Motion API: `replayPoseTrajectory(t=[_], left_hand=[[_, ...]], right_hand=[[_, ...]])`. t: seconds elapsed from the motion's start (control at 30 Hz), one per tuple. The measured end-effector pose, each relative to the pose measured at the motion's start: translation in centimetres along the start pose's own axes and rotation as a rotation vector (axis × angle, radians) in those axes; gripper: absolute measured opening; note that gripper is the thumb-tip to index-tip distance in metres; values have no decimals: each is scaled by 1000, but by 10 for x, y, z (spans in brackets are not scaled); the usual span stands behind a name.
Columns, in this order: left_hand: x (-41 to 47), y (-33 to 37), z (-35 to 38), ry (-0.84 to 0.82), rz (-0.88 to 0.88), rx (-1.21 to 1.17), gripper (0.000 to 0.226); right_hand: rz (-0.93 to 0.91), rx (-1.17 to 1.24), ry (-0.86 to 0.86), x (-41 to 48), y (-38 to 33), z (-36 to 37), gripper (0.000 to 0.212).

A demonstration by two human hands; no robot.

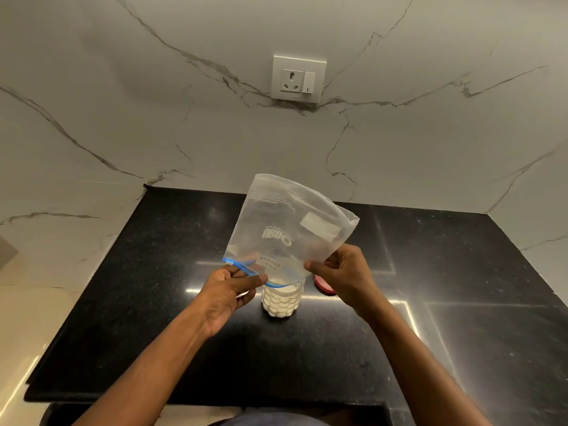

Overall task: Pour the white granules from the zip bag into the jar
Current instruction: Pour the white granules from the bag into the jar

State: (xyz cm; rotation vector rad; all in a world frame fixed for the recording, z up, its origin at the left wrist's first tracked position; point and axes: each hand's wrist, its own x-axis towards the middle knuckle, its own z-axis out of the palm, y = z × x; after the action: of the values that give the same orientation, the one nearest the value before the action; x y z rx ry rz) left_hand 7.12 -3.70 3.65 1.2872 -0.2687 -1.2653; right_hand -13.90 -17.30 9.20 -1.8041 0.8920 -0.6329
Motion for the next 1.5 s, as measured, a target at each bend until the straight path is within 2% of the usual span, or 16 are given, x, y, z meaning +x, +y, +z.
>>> replayPoseTrajectory(t=[0.13,0.33,0.47,0.63,0.77,0.9,0.97,1.07,1.17,1.33,1.5], left_hand=[[-2,-2,1,0,-1,15,61],[-3,-3,0,11,-5,5,61],[-4,-3,1,20,-1,-9,59],[-6,-3,3,25,6,-25,59],[-7,-2,4,30,5,-31,60],[-7,-1,5,35,5,-27,61],[-7,1,6,32,12,-12,63],[-7,2,6,23,21,-3,63],[-6,4,5,40,28,25,59],[-7,6,5,38,47,78,55],[-7,9,7,32,61,91,57]], right_hand=[[51,36,-53,-3,-1,4,47],[41,7,-86,-2,4,8,39],[69,27,-62,-2,6,8,38],[9,211,31,-5,8,3,19],[-68,302,78,-7,0,1,32],[-144,370,152,-4,-10,-8,22],[-137,355,157,-1,-12,-10,26],[-121,347,119,1,-16,-11,44],[-160,445,156,0,-29,-21,51],[-274,448,264,5,-51,-45,22],[-307,287,245,7,-48,-51,22]])
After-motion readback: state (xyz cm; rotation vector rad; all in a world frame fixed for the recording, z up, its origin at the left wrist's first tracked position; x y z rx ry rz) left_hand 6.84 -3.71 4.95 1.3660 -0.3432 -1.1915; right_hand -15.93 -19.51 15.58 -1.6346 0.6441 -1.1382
